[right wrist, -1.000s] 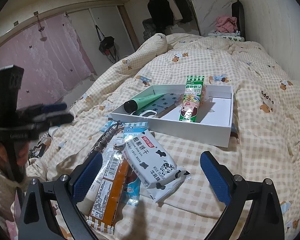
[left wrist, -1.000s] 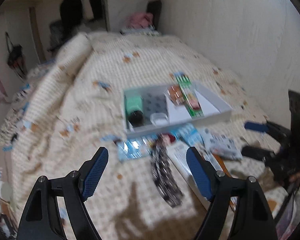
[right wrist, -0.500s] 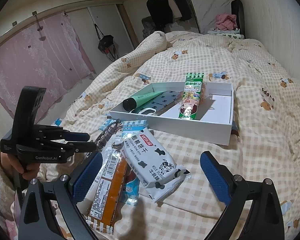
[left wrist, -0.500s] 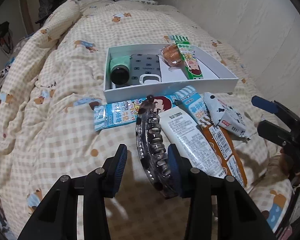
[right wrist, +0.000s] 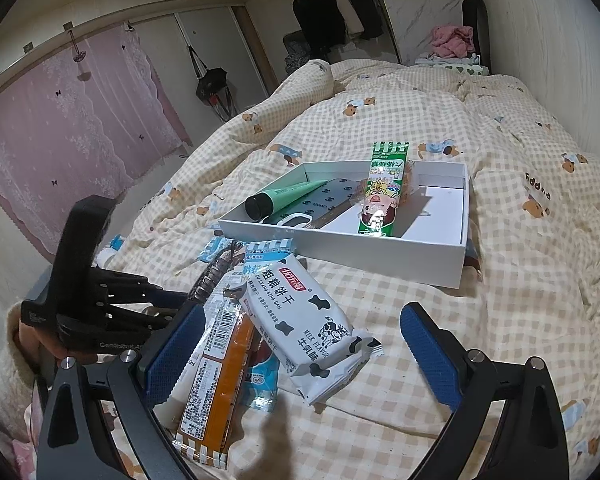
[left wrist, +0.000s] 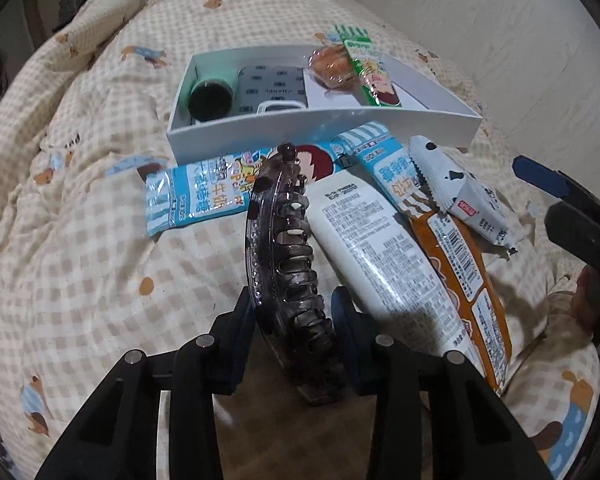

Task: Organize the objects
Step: 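Close the left gripper on the hair claw clip and lift it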

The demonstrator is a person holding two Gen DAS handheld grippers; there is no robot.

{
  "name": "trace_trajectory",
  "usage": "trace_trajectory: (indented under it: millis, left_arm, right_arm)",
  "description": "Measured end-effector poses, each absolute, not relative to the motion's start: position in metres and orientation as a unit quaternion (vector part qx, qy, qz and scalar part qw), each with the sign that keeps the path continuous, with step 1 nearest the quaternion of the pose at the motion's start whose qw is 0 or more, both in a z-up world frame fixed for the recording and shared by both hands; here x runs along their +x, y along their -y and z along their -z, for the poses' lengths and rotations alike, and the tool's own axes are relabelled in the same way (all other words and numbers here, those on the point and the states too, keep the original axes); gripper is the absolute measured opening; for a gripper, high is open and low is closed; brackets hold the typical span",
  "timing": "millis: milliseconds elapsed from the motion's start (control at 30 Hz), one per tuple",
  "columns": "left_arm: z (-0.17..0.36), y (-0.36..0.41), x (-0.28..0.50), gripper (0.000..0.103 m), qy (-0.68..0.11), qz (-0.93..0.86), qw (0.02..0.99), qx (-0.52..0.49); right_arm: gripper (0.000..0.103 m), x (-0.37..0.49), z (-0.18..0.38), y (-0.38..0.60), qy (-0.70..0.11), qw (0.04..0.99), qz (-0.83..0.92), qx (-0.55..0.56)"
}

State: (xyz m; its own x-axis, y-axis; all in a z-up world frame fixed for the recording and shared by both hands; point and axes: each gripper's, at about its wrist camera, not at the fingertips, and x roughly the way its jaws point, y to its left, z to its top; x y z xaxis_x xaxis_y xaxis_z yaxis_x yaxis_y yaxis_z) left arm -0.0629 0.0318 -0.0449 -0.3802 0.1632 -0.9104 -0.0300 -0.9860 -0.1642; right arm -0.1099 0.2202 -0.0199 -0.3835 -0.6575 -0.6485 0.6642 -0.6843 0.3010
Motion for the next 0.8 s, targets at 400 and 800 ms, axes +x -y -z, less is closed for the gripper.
trace_trajectory:
  millis: [400, 800]
  left_arm:
    - [0.047, -0.037, -0.056, 0.041, 0.039, -0.84, 0.058, -0.538]
    - [0.044, -0.032, -0.051, 0.038, 0.058, -0.846, 0.05, -0.527]
  right_arm:
    - [0.099, -0.112, 0.022, -0.219, -0.003, 0.398, 0.83, 0.391]
    - [0.099, -0.112, 0.022, -0.218, -0.002, 0.399, 0.829, 0.391]
